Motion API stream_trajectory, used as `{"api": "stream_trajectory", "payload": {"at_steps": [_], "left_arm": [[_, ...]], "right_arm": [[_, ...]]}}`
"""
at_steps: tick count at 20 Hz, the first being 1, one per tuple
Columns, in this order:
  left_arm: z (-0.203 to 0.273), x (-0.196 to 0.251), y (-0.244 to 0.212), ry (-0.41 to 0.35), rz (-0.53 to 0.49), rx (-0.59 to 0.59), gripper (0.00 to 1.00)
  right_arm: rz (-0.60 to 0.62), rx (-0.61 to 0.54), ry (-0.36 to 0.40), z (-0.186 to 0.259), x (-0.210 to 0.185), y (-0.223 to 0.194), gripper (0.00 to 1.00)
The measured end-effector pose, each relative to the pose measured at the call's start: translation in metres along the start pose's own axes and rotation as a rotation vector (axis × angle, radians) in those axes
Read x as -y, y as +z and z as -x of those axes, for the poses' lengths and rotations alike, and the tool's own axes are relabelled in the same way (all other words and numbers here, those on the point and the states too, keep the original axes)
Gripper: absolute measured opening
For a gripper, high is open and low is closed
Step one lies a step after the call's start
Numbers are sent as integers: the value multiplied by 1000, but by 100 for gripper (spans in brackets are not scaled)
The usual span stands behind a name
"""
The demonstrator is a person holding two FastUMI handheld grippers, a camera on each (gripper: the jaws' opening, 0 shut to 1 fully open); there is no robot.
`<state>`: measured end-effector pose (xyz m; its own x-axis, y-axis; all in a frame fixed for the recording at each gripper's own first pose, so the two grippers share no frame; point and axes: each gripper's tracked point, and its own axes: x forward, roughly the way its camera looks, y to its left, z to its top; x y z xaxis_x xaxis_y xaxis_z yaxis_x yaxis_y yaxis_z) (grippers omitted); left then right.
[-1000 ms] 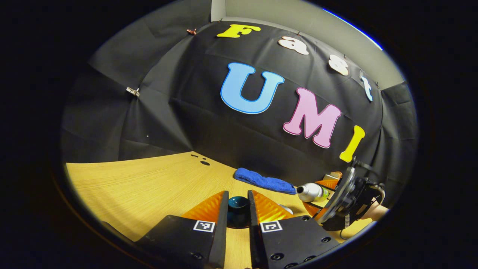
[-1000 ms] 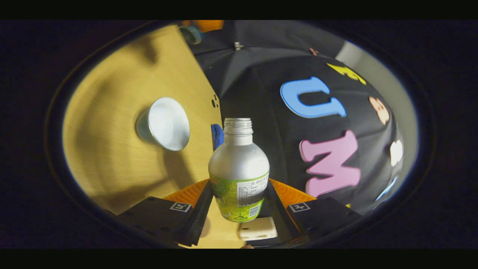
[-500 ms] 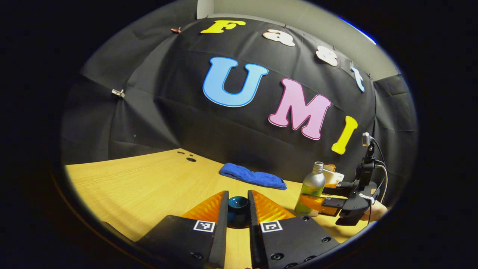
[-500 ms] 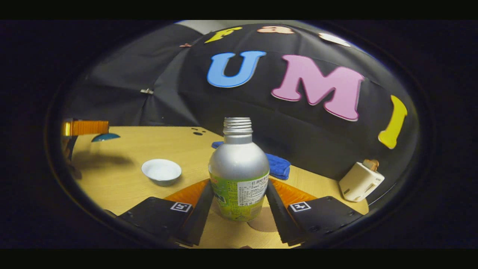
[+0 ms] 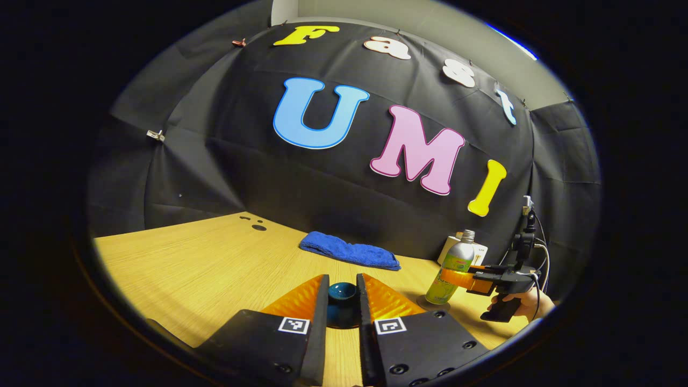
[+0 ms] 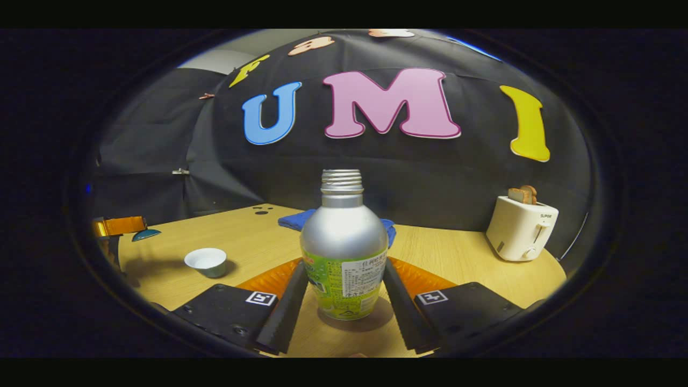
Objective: Open the teacup lid with one hand, grasp the water bottle and pour water into the teacup with the other hand; after pouring, place the water bottle on the coaster and then close the teacup lid.
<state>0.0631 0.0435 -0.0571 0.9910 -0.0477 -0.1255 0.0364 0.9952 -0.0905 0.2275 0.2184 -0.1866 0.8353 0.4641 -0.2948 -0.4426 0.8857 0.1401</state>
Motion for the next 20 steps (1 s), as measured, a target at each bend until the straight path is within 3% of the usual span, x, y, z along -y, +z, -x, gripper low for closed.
{"api": "stream_trajectory", "payload": {"at_steps": [8, 12, 15, 20], "left_arm": [[-18, 6, 0, -12, -11, -15, 30], [-39, 9, 5, -24, -40, -21, 30], [-60, 16, 2, -44, -74, -53, 30], [-85, 18, -23, -42, -115, -128, 30]], "right_arm": [[-18, -27, -11, -8, 11, -16, 80], [-29, -72, -17, -3, 15, -33, 84], [-51, -86, -24, 5, 17, -38, 99], [-86, -77, -43, 41, 25, -34, 99]]}}
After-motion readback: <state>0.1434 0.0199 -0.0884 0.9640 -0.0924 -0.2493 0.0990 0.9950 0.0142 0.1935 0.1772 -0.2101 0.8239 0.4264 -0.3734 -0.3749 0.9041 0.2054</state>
